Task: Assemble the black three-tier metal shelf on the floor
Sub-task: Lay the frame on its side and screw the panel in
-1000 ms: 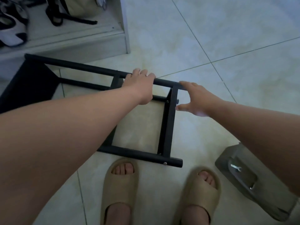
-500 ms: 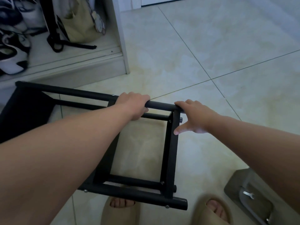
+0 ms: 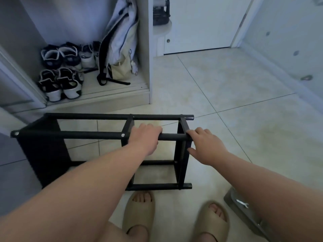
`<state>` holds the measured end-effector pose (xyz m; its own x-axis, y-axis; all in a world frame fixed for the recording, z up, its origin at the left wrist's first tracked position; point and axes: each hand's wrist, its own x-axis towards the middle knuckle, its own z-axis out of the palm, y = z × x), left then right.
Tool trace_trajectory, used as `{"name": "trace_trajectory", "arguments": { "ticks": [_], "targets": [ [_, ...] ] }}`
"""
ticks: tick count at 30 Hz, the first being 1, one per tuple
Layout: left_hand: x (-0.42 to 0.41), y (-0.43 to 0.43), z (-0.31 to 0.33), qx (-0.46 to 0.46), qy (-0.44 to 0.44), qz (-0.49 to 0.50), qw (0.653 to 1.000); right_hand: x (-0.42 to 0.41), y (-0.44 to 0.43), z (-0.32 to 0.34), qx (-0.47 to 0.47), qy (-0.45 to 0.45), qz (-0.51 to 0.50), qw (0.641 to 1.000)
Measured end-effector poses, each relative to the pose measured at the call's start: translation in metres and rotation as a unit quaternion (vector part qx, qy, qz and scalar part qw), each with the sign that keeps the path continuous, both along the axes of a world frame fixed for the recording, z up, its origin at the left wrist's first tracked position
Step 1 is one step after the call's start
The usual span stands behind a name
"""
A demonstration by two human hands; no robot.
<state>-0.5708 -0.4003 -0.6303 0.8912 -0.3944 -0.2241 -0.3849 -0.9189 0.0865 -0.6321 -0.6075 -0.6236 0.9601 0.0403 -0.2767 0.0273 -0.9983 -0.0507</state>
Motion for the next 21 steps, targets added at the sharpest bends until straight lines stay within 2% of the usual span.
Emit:
{"name": "trace_trajectory", "arguments": {
  "ticks": [4,11,16,21],
  "targets": [
    [-0.022,0.004,0.002,0.043,0.026,0.008,0.999,-0.015,0.006,-0.001,0.033,0.050,-0.002,0.998],
    [-0.031,-0.001,0.001,0.053,0.145,0.024,0.988,-0.018,0.001,-0.014,0.003,0.168,0.034,0.985],
    [-0.027,-0.005,0.003,0.080,0.142,0.015,0.986,-0.019,-0.008,-0.013,0.007,0.175,0.031,0.984],
    [-0.046,-0.022,0.021,0.057,0.107,-0.023,0.992,-0.040,-0.021,0.005,0.024,0.164,-0.003,0.986]
  ]
}}
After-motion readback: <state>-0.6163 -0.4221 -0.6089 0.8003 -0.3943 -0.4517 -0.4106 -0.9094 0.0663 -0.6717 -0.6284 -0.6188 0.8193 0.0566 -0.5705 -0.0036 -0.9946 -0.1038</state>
